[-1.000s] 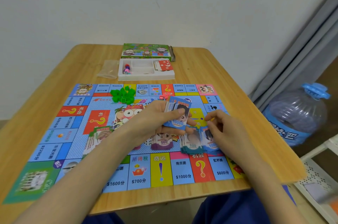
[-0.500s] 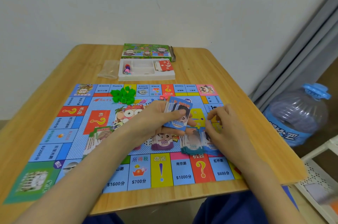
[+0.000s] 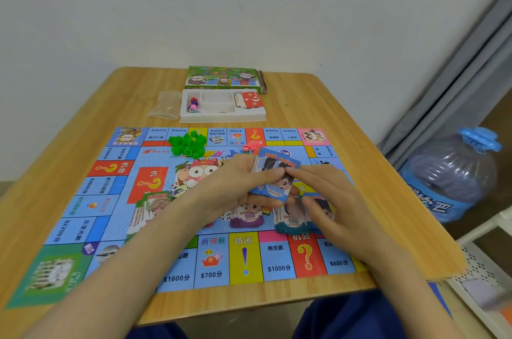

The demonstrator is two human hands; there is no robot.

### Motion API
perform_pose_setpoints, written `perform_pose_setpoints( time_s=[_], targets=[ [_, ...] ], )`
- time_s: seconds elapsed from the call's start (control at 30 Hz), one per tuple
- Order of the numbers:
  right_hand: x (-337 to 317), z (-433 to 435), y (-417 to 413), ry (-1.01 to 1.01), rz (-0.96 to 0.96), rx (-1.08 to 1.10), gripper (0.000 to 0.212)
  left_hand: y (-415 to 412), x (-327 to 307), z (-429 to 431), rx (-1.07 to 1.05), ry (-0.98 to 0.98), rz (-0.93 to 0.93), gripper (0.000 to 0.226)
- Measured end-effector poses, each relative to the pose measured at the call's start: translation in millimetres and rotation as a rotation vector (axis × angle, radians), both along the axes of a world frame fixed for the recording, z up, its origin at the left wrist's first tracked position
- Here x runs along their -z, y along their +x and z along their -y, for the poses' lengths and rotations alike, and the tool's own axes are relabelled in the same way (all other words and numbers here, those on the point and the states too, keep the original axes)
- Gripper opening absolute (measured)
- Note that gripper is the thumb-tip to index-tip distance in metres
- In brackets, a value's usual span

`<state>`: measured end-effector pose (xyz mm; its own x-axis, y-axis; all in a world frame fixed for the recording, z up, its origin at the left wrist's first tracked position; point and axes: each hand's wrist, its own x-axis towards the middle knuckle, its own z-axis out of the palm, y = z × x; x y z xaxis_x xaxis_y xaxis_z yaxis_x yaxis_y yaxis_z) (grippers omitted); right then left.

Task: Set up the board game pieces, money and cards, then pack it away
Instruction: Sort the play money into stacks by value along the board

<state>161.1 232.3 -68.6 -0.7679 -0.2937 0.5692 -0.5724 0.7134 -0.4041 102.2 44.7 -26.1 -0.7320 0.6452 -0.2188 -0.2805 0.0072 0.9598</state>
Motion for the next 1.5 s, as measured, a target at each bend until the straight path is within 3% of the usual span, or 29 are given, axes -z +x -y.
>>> perform_pose_setpoints(
  time_s=[0.33,0.6,0.8,0.97,1.1,1.33,1.5],
  targets=[
    [1.0,-1.3,-1.7,-0.005,-0.059,0.066,0.035,-1.2,-1.3,0.2,-0.044,0.087,0.139,0.014],
    [0.5,-3.6,-1.0,-0.115,-0.146,0.152,0.04,-2.1,1.8,-0.5,0.001,0.055,0.077,0.018],
    [-4.8,-3.8,0.7,-0.208,-0.236,0.278,0.021,-1.3,1.0,1.5,0.023,0.058,0.069,0.02],
    [-7.6,-1.8,2.1,-0.33,-0.043,0.282,0.006,-2.7,2.0,1.9,0.025,0.057,0.059,0.019],
    [-6.8,-0.8,0.6,-0.442,0.138,0.314,0.027,-2.9,2.2,2.3,0.035,0.061,0.055,0.019],
    [-4.7,-1.2,0.1,-0.361,0.262,0.358,0.034,-2.6,2.1,2.7,0.041,0.067,0.051,0.018],
    [-7.4,-4.9,-1.5,-0.509,0.266,0.407,0.022,-2.7,1.9,3.0,0.041,0.066,0.046,0.018]
  ],
)
